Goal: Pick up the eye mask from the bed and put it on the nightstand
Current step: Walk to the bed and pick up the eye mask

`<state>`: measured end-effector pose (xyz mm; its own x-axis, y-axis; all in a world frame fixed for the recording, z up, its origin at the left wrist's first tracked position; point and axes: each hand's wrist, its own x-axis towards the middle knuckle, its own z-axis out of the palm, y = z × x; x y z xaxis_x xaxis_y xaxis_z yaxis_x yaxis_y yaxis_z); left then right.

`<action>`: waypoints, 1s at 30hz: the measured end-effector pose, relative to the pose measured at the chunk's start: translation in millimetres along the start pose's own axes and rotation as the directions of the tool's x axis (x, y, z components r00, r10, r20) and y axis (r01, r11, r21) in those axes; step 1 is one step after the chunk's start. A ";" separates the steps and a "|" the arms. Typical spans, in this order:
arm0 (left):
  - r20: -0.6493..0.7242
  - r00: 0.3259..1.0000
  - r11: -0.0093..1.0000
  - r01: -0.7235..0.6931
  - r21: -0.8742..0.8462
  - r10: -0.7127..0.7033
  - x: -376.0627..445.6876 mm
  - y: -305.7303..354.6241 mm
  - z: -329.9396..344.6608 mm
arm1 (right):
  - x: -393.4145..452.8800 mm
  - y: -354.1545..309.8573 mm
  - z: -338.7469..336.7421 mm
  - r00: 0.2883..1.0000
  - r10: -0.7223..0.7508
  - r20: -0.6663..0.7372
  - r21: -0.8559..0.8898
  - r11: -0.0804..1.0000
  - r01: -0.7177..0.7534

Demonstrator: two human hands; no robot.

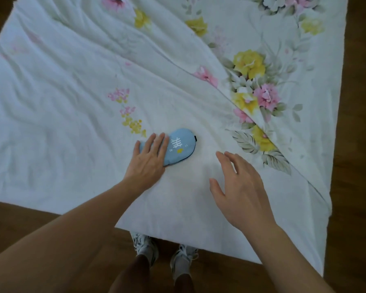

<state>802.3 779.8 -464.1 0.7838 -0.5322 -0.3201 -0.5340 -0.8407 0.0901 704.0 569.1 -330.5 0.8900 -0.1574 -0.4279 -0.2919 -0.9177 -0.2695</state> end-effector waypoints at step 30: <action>0.166 0.975 -0.410 0.214 -0.887 0.149 -92.2 39.3 -312.3 | -72.6 -61.7 -212.3 0.829 -0.515 -0.216 -0.006 0.850 0.527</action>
<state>808.2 764.5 -136.5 0.6317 -0.6274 -0.4552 0.6675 0.1418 0.7309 731.7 559.8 -99.7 0.9642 0.2634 -0.0292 0.2227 -0.8650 -0.4497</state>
